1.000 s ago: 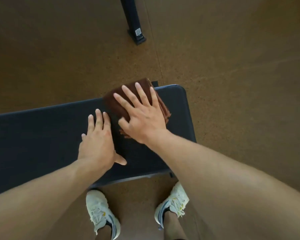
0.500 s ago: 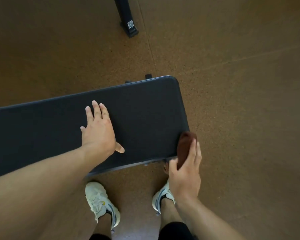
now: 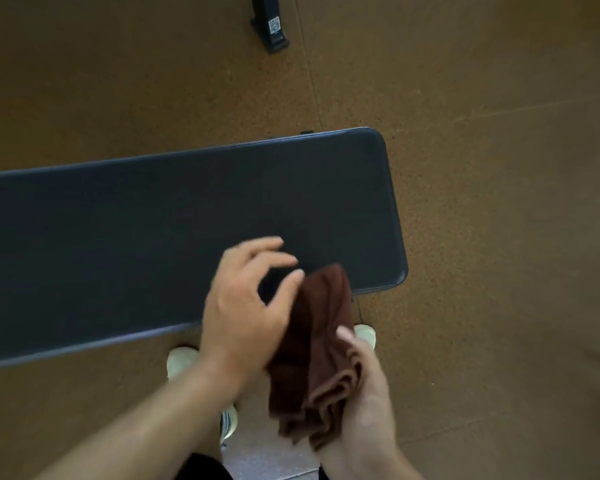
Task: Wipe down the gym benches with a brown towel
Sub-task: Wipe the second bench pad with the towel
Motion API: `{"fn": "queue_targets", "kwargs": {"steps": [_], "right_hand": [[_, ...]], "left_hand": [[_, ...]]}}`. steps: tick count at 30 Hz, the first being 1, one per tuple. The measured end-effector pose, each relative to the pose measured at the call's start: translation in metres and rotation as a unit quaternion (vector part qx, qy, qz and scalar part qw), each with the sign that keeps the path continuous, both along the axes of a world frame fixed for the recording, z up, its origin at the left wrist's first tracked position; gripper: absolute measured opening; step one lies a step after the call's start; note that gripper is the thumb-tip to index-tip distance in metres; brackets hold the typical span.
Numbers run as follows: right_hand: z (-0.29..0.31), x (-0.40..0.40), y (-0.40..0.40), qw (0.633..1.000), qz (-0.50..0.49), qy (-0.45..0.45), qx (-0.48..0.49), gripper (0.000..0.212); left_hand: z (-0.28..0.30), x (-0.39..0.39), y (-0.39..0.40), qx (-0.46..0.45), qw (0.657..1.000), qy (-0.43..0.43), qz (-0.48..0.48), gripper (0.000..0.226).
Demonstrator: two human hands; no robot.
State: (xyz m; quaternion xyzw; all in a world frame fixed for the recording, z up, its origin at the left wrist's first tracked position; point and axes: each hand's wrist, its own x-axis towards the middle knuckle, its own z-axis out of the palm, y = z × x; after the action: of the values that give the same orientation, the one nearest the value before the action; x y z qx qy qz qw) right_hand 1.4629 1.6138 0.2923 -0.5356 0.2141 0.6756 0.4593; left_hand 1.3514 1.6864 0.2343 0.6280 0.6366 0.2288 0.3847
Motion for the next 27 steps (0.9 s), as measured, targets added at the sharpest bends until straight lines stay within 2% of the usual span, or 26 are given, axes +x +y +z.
{"fn": "queue_targets", "kwargs": {"steps": [2, 5, 8, 10, 13, 15, 18, 23, 24, 26, 27], "right_hand": [[-0.002, 0.012, 0.008, 0.997, 0.034, -0.004, 0.064, 0.055], [-0.005, 0.021, 0.015, 0.978, 0.158, -0.036, 0.133, 0.104], [-0.007, 0.021, 0.017, 0.967, 0.192, -0.106, 0.133, 0.109], [-0.004, 0.019, 0.020, 0.958, 0.204, -0.141, 0.141, 0.106], [-0.002, 0.017, 0.023, 0.930, 0.254, -0.222, 0.143, 0.097], [0.002, 0.016, 0.023, 0.912, 0.298, -0.248, 0.137, 0.092], [0.004, 0.021, 0.022, 0.888, 0.340, -0.285, 0.117, 0.080], [0.008, 0.028, 0.021, 0.885, 0.355, -0.284, 0.099, 0.055], [0.011, 0.029, 0.022, 0.889, 0.349, -0.279, 0.098, 0.044], [0.018, 0.032, 0.024, 0.921, 0.290, -0.247, 0.080, 0.013], [0.020, 0.035, 0.024, 0.939, 0.244, -0.236, 0.057, 0.011]], "left_hand": [[0.015, 0.015, -0.021, -0.044, 0.994, -0.097, 0.025, 0.031], [0.031, 0.029, -0.028, -0.152, 0.974, -0.164, 0.026, 0.060], [0.037, 0.031, -0.017, -0.234, 0.952, -0.199, -0.002, 0.079], [0.040, 0.032, -0.009, -0.289, 0.914, -0.284, 0.007, 0.080], [0.043, 0.033, -0.003, -0.334, 0.841, -0.423, 0.055, 0.066], [0.049, 0.034, 0.000, -0.366, 0.807, -0.456, 0.086, 0.062], [0.052, 0.037, -0.001, -0.428, 0.759, -0.473, 0.129, 0.075], [0.050, 0.044, -0.006, -0.473, 0.733, -0.454, 0.182, 0.042], [0.050, 0.044, -0.007, -0.479, 0.727, -0.452, 0.195, 0.038], [0.051, 0.043, -0.008, -0.476, 0.730, -0.435, 0.227, 0.032], [0.049, 0.041, -0.008, -0.471, 0.736, -0.422, 0.241, 0.033]]}}
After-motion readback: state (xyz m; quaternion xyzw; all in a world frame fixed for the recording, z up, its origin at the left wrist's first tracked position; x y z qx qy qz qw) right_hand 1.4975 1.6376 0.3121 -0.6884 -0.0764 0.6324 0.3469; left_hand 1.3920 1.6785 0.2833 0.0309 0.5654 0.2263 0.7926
